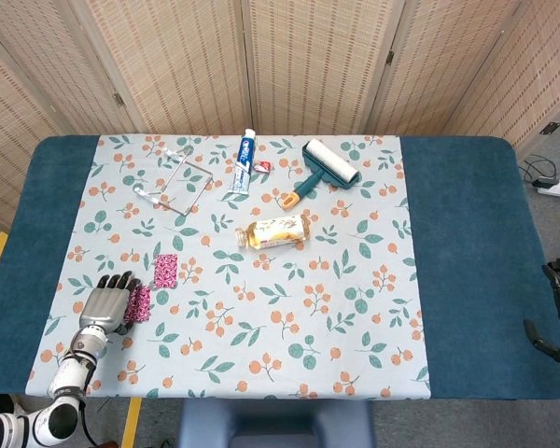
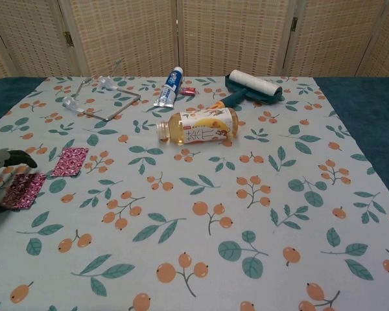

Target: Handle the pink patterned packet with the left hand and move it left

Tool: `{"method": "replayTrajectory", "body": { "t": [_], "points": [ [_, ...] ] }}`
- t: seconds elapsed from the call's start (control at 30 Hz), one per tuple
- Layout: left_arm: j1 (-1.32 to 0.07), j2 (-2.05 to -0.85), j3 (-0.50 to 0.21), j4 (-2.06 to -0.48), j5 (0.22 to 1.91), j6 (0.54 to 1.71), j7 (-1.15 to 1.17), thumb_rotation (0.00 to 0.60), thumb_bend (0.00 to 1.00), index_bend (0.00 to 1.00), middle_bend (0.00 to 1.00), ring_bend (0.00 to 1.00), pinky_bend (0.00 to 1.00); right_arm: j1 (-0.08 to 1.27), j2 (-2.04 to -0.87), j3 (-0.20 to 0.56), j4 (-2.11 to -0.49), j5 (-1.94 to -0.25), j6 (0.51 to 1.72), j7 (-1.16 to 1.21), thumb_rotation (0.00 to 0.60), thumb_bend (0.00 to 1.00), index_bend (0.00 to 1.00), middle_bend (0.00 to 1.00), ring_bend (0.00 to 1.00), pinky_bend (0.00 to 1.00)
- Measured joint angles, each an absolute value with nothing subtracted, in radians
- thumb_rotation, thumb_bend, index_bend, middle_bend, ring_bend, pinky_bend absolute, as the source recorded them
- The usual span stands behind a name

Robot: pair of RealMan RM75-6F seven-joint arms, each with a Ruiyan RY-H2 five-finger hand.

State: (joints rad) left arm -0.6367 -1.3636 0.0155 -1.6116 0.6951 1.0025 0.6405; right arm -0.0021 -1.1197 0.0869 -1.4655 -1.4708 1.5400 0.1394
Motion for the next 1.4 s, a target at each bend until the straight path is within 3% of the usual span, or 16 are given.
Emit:
{"method": "replayTrajectory", "body": {
  "t": [0.13, 0.43, 0.83, 1.4],
  "points": [
    [-0.639, -1.353, 0.015, -1.631, 0.689, 0.998, 0.641, 0.600, 0.36, 0.06, 0.00, 0.00, 0.00, -0.004, -1.119, 0.087, -1.465, -1.470, 1.543, 0.141, 0.600, 0.36, 0.00, 0.00, 0.00, 0.00],
    [-0.659, -1.325, -0.018, -1.672, 0.775, 1.019, 0.616, 0.600, 0.36, 0.09, 0.00, 0.00, 0.00, -0.004, -1.116, 0.087, -1.472, -1.475, 1.546, 0.136, 0.600, 0.37, 0.00, 0.00, 0.00, 0.00],
    [-0.777, -1.399, -0.056, -1.524, 0.708, 0.919, 0.703, 0.600, 0.36, 0.07, 0.00, 0.00, 0.00, -0.014, -1.113, 0.083, -1.477, -1.475, 1.558, 0.134, 0.600, 0.37, 0.00, 0.00, 0.00, 0.00],
    [-0.877, -1.482, -0.033, -1.365, 0.540, 0.812, 0.762, 0.600, 0.35, 0.05, 0.00, 0.00, 0.00, -0.019, -1.106, 0.083, -1.494, -1.473, 1.560, 0.117, 0.600, 0.36, 0.00, 0.00, 0.00, 0.00]
  ]
}}
